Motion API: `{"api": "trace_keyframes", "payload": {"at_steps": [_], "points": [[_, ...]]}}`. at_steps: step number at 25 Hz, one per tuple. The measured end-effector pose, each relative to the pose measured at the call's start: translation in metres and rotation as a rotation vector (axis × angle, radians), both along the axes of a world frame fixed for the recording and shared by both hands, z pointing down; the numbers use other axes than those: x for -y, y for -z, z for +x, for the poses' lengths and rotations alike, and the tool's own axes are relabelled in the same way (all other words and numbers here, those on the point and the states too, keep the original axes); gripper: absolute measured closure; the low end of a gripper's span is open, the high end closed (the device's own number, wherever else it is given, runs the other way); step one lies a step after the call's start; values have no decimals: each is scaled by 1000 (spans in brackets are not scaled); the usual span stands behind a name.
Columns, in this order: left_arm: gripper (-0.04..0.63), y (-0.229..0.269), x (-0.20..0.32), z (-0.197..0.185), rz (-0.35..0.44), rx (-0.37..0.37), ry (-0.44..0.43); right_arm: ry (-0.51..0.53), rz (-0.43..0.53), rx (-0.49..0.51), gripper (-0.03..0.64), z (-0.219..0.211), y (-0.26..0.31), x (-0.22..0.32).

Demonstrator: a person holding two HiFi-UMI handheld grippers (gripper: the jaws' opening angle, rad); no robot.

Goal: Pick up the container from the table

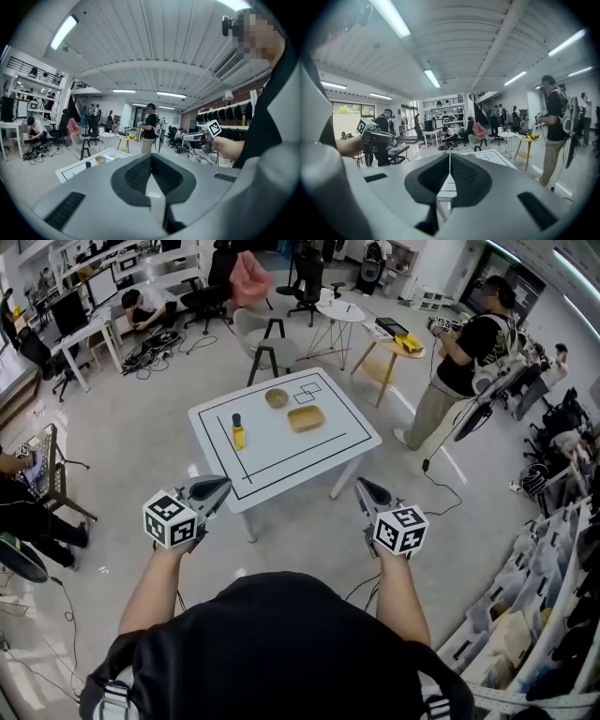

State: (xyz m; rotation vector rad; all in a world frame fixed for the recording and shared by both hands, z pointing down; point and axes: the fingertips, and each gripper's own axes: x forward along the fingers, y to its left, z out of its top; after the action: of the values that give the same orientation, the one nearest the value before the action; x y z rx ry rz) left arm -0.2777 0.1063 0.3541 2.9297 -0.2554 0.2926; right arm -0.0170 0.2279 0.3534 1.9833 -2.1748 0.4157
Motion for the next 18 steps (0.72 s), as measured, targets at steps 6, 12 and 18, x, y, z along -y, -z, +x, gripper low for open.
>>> {"api": "trace_keyframes", "payload": {"at_steps": [6,12,18], "points": [[584,-5,11,3,-13,-3,-26,-1,12,4,607,-9,-2,0],[584,-7,24,13,-23,-11,-39,-19,9,-16,607,0,-3,9],[584,-8,36,24,-26,-9,-30,-18,-11,-15,607,10,-11,18]]}}
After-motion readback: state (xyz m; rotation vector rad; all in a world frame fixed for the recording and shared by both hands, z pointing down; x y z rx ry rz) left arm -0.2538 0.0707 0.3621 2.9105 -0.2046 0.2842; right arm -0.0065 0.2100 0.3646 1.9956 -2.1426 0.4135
